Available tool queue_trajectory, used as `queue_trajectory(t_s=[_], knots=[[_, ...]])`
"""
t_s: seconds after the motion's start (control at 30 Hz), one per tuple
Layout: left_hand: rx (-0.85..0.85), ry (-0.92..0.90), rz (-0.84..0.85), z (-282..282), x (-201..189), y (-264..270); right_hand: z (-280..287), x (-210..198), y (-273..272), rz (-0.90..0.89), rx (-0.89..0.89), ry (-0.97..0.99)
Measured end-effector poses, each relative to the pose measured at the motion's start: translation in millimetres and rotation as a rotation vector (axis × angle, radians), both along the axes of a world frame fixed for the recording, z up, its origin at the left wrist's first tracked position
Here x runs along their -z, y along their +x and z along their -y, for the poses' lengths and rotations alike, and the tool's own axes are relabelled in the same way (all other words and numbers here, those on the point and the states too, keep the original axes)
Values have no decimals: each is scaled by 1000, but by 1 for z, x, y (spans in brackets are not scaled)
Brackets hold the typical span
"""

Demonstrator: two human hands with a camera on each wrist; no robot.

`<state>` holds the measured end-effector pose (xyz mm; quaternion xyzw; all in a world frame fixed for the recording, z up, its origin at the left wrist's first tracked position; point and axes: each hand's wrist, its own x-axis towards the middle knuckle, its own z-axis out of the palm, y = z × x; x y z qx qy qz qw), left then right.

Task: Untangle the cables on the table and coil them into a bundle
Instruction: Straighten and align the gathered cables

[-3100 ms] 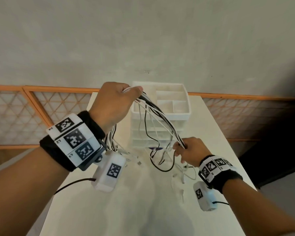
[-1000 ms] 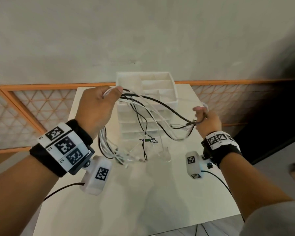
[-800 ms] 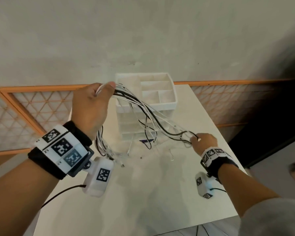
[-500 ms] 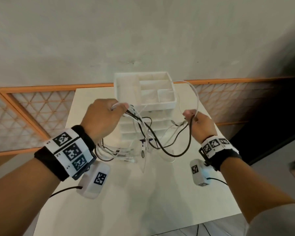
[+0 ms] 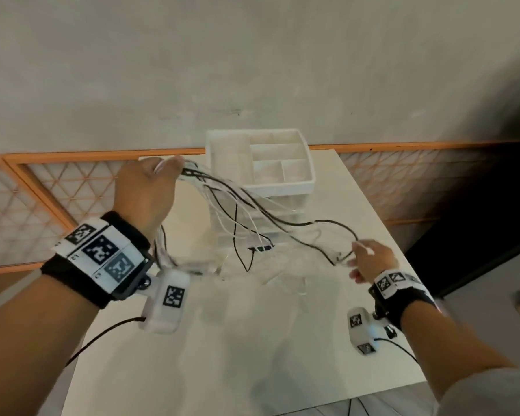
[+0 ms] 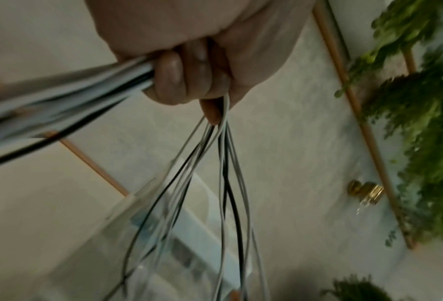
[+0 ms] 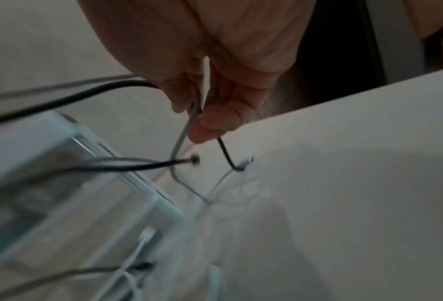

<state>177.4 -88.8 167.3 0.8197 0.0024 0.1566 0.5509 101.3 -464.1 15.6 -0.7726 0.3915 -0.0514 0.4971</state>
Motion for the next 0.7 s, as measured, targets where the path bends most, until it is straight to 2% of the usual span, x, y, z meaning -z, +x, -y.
queue_trajectory(t_s=[0.1,0.17,0.2,0.3,0.37,0.43,0.53,0.57,0.63,0.7], knots=[[64,-91,12,11,-9,-3,-4,20,-7,-79,56,67],[103,-81,5,16,-9,-3,-6,15,-2,9,97,142],[123,-82,1,16,-9,-3,-7,7,1,91,105,117],[155,-56,21,16,-9,-3,-6,-26,8,321,75,-206],[184,-45,32,16,-10,-6,-8,-47,10,394,60,-355],[225,-77,48,15,-14,-8,-4,-49,11,256,-88,-397],[290,-120,46,13,-22,-11,-2,-30,7,-216,-470,-490],[314,-117,40,12,-25,-13,-5,-28,6,-239,-509,-534],[395,-115,20,14,-32,-17,-23,-51,9,-16,-484,-547],[493,-107,6,19,-37,-23,-53,-89,15,244,-519,-480]])
